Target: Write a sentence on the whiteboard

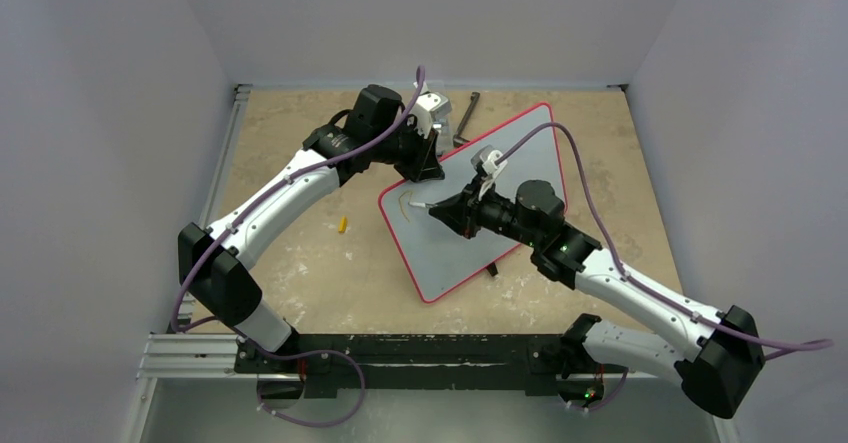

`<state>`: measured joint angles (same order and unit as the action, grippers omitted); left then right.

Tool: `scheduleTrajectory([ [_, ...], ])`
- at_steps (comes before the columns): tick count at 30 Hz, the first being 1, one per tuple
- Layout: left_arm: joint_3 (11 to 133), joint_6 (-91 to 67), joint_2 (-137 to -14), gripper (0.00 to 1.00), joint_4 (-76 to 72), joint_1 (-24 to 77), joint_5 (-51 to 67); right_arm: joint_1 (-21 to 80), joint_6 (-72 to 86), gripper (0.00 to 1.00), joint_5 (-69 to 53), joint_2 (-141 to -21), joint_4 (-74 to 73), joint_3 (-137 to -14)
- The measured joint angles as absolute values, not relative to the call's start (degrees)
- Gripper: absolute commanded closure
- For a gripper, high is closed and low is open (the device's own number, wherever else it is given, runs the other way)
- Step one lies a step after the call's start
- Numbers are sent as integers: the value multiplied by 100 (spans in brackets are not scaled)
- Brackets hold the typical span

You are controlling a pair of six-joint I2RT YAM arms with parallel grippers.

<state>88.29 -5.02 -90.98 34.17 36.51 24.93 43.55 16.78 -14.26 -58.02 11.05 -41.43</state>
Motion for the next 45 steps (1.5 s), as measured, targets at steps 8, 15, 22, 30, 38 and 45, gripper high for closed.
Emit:
scheduleTrajectory([
  [8, 8829, -495, -9100, 100, 3417, 3651, 2486, 4355, 1638, 100, -1804, -5975, 1118, -4143],
  [15, 8829, -491, -9107, 100, 3417, 3640, 2484, 4357, 1643, 100, -1966, -6121, 1149, -4215],
  [22, 8829, -499, -9107, 100, 3411, 3645, 2486, 4362, 1640, 100, -1957, -6042, 1059, -4244],
  [30, 8862, -499, -9107, 100, 3430, 3682, 2482, 4344, 1671, 100, -1323, -5019, 788, -4171],
  [38, 8862, -429, -9098, 100, 3444, 3684, 2480, 4344, 1785, 100, -652, -4477, 847, -3979],
  [45, 8888, -360, -9072, 100, 3524, 3728, 2462, 4342, 1859, 100, -436, -4388, 814, -3579],
])
